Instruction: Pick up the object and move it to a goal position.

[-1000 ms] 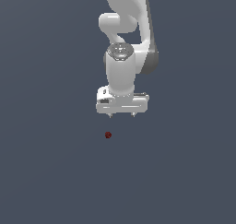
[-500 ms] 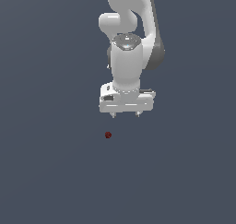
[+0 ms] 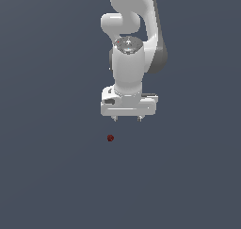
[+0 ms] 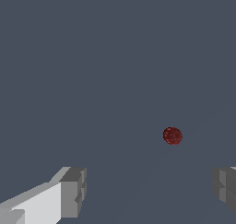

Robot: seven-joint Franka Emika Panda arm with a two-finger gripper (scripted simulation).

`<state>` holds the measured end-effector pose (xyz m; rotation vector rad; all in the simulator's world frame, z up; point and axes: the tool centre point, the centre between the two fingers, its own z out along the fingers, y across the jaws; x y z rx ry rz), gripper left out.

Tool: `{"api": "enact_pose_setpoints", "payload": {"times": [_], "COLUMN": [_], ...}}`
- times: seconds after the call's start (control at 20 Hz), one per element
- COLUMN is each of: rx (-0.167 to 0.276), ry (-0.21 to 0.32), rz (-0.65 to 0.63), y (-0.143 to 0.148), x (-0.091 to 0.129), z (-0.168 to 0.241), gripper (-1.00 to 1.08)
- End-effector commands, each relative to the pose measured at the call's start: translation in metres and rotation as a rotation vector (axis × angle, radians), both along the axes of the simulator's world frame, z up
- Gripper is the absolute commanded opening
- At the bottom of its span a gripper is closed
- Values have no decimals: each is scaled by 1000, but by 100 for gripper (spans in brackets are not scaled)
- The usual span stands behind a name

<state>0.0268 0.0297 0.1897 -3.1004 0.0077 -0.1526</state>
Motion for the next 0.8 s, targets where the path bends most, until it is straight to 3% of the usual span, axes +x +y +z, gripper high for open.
{"api": "enact_pose_setpoints", "payload": {"times": [0.0, 0.75], "rx": [2, 4], "ry": [7, 82], "rz": [-32, -421], "y": [-5, -59], "x": [1, 6], "z": [-7, -90], "gripper": [100, 100]}}
